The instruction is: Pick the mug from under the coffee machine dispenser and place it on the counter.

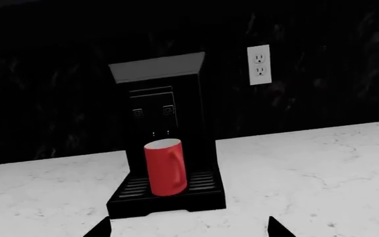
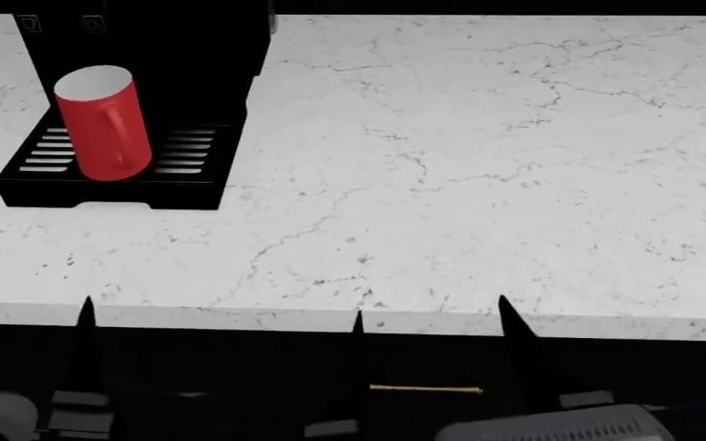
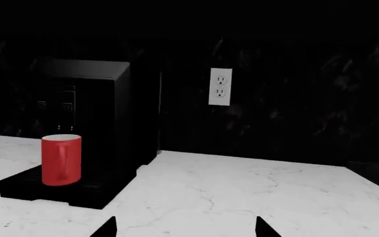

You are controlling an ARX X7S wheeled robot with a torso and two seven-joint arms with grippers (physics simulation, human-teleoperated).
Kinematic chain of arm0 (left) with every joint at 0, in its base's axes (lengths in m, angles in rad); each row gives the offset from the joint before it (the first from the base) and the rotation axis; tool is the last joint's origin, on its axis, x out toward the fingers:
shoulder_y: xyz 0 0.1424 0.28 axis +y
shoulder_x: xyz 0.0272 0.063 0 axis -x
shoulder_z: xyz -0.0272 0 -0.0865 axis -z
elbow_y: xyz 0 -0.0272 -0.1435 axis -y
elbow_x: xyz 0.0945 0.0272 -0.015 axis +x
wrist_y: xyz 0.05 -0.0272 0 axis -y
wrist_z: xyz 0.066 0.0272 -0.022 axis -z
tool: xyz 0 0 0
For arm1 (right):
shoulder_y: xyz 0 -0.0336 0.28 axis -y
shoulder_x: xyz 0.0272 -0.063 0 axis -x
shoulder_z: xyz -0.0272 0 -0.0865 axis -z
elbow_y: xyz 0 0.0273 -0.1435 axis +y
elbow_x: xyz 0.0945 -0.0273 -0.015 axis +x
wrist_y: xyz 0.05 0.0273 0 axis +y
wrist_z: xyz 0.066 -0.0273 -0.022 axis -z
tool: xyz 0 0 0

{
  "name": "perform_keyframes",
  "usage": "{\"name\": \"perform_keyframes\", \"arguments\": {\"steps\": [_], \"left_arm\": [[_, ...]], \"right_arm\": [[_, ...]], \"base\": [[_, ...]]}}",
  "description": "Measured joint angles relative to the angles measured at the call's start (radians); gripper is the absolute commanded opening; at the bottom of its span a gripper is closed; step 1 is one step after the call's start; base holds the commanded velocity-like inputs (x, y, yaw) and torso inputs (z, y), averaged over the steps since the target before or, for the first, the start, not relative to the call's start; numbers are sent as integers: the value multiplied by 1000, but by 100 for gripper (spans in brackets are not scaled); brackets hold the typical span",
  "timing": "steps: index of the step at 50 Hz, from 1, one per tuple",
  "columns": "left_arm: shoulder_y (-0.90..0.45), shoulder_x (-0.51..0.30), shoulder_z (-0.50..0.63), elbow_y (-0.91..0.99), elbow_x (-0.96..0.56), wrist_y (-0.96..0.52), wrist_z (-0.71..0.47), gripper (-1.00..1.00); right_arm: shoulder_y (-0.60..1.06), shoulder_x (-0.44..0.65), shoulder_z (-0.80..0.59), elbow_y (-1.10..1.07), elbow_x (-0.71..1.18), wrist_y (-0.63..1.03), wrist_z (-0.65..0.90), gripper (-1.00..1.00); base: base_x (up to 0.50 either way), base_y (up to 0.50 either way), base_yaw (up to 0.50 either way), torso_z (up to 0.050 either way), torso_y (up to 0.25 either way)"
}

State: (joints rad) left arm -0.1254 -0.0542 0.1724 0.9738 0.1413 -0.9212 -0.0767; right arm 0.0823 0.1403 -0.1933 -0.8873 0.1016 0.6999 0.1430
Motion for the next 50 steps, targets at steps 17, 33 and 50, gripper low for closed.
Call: {"name": "perform_keyframes", "arguments": {"steps": [17, 33, 50], "left_arm": [[-345, -422, 244, 70, -516, 163, -533, 100], [-852, -853, 815, 73, -1110, 535, -1233, 100], [-1192, -990, 1260, 73, -1195, 779, -1458, 100]], "right_arm": [[229, 302, -152, -131, 441, 48, 449, 100], [523, 584, -466, -154, 733, -149, 846, 100], [718, 714, -723, -156, 797, -302, 1028, 100]], "base": [[0, 0, 0, 0, 0], [0, 0, 0, 0, 0], [0, 158, 0, 0, 0]]}}
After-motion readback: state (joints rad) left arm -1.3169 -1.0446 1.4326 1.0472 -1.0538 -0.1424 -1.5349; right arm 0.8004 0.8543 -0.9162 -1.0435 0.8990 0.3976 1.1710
